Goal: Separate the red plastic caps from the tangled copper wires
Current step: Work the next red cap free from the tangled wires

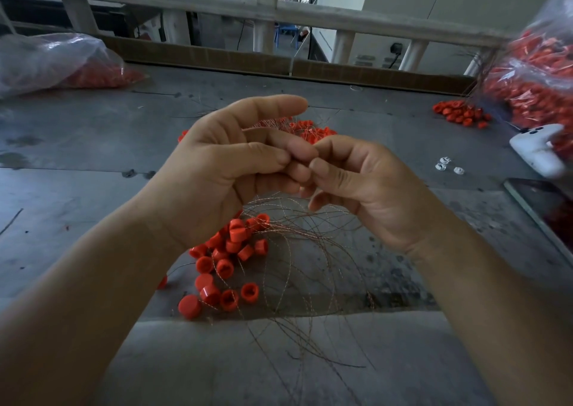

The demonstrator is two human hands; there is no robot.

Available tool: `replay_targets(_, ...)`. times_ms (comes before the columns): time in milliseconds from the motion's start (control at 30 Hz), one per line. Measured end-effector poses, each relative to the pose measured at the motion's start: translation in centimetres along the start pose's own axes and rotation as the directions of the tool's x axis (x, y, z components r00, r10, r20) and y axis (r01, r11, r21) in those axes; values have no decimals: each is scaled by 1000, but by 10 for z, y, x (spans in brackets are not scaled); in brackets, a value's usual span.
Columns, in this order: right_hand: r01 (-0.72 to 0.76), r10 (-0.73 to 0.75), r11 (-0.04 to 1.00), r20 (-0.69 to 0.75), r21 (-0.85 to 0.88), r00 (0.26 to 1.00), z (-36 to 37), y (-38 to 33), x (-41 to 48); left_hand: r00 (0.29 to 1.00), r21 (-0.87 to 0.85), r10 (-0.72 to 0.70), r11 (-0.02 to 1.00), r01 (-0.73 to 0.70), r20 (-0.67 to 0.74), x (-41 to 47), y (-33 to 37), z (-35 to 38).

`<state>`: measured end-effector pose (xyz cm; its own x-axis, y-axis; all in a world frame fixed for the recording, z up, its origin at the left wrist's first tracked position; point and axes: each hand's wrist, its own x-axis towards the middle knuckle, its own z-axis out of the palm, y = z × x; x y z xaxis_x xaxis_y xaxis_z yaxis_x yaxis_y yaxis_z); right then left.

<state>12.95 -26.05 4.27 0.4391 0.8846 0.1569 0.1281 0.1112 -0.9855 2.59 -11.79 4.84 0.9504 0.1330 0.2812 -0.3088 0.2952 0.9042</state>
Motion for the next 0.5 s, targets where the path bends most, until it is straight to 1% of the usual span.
replay_targets(133, -8, 7, 1000, 43, 26, 999, 1, 0, -1, 1000, 4, -4, 1000, 4, -8, 0, 0, 1)
replay_targets(233, -39, 32, 993, 72, 111, 997, 3, -2, -1, 1000, 18, -2, 1000, 2, -20, 0, 2, 1)
replay_targets(333, -98, 86, 981, 79, 167, 993, 5, -5, -2, 999, 102, -1, 995, 5, -37, -1, 7, -1)
replay_targets(400, -149, 138, 979, 84, 137, 987, 3, -8, -4, 998, 175, -3, 984, 14, -66, -2, 10, -3)
replay_targets(500, -160, 160, 987, 56, -4, 986, -1, -14, -6, 997, 242, 9, 970, 11, -82, -3, 12, -4)
